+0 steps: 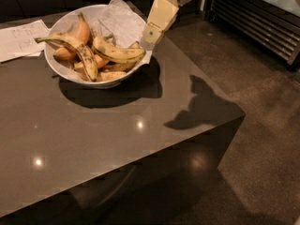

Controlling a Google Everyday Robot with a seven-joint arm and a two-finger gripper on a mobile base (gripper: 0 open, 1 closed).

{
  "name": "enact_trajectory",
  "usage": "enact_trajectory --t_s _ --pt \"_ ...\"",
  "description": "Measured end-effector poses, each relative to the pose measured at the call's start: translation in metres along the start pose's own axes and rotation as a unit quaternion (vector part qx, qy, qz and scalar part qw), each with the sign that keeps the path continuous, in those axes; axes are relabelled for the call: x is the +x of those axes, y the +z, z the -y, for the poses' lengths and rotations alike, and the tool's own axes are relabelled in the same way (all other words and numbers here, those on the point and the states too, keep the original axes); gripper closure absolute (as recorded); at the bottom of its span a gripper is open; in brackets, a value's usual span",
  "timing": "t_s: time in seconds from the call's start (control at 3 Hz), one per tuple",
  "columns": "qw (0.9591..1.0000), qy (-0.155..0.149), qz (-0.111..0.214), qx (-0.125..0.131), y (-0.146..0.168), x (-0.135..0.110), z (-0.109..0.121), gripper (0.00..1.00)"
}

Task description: Pick banana from white bowl

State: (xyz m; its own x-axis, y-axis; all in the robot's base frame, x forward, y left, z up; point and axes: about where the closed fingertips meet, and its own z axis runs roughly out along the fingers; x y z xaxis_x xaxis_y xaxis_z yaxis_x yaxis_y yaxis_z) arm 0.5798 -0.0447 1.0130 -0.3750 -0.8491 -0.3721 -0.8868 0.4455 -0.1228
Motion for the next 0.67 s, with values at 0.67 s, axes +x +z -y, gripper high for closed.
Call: enact_trajectory --t_s 0.67 --pt "0.9988 0.021 0.04 -0.019 0.002 -0.015 -0.001 0.0"
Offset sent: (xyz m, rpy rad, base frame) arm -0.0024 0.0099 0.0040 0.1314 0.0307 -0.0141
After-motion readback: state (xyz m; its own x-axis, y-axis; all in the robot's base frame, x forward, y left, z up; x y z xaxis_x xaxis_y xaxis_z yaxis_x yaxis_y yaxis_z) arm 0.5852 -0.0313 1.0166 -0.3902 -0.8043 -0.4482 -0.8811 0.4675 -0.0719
